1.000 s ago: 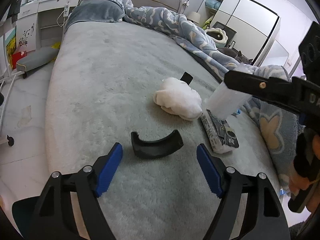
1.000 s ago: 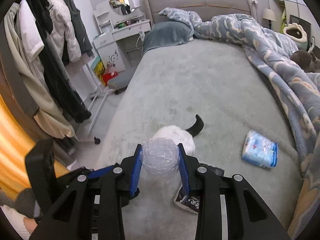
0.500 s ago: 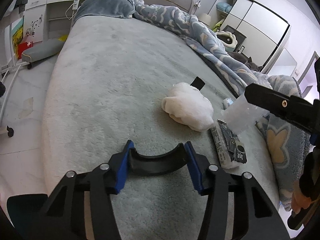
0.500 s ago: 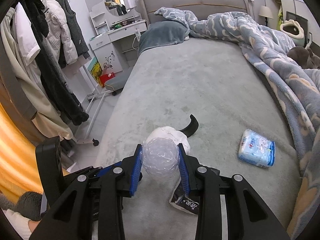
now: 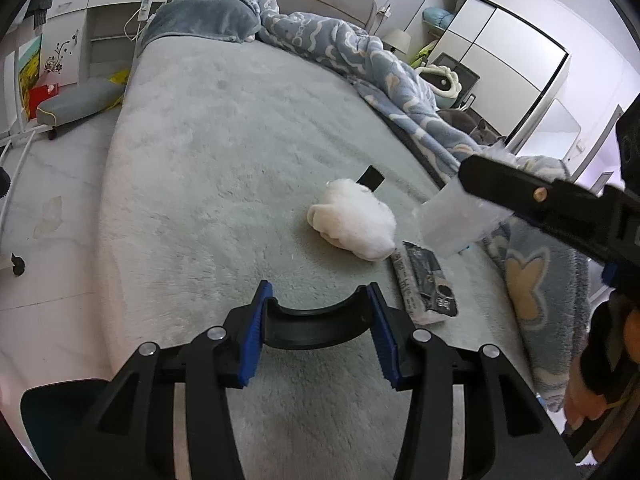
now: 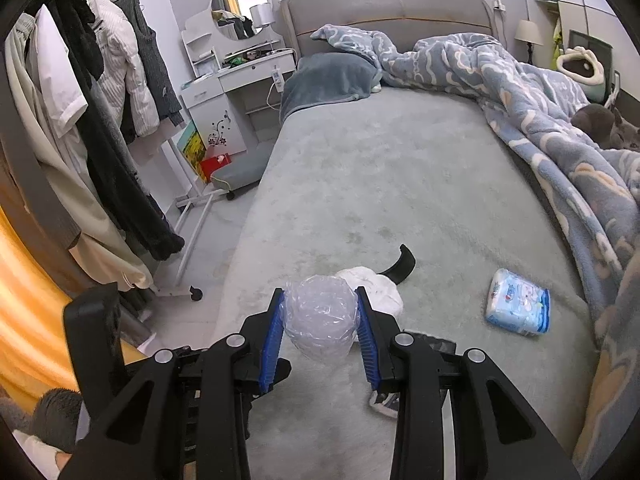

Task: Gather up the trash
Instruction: 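Carry the black piece into the green bin and open the left gripper while the right holds the ball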

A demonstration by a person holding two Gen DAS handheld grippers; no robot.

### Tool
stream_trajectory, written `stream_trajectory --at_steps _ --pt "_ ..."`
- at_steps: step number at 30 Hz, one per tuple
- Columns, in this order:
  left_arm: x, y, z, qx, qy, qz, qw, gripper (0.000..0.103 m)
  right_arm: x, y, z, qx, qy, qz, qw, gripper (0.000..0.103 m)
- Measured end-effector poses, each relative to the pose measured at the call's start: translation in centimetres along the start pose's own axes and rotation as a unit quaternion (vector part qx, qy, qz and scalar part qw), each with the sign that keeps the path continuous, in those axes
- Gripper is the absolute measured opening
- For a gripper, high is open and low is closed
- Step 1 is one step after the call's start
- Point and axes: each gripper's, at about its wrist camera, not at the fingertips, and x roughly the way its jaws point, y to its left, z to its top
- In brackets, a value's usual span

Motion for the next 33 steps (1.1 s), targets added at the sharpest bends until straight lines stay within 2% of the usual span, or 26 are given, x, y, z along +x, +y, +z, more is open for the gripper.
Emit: stream_trajectory --at_steps 6,18,27,33 --pt "-1.8 0.7 -0.8 -0.001 0.005 0.004 1.0 0.05 -0.5 0.3 -1.3 0.035 0.003 0.004 0.999 0.035" --pt "-7.2 5.5 -3.1 -0.017 0.003 0.049 0.9987 0.05 -2.8 4.1 -5.2 0.062 0.007 0.014 0.998 0.035" --pt "-8.6 8.5 -6.1 0.004 0.04 0.104 0.9937 0.05 -3.1 9.0 -7.2 0.054 0.012 0.048 0.997 0.035" --pt "-9.5 11.3 -7.5 -0.016 0.066 0.126 0.9898 0.05 -1.9 13.1 -7.9 0.032 0.03 0.07 0.997 0.035"
